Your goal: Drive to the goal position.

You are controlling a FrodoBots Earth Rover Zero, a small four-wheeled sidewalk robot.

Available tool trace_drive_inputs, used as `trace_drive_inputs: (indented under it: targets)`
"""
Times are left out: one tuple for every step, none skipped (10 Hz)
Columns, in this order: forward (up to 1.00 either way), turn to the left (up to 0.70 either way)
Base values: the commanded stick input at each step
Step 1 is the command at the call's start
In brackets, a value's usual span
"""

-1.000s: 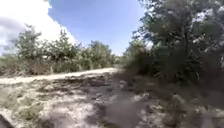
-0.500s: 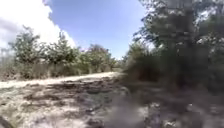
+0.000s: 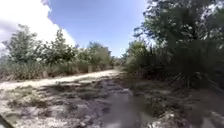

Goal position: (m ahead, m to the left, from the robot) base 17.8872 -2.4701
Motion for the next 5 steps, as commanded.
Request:
trace_drive_inputs:
  targets:
    - [0.7, 0.0]
    - [0.7, 0.0]
    - [0.7, 0.0]
    - [0.7, 0.0]
    - [0.7, 0.0]
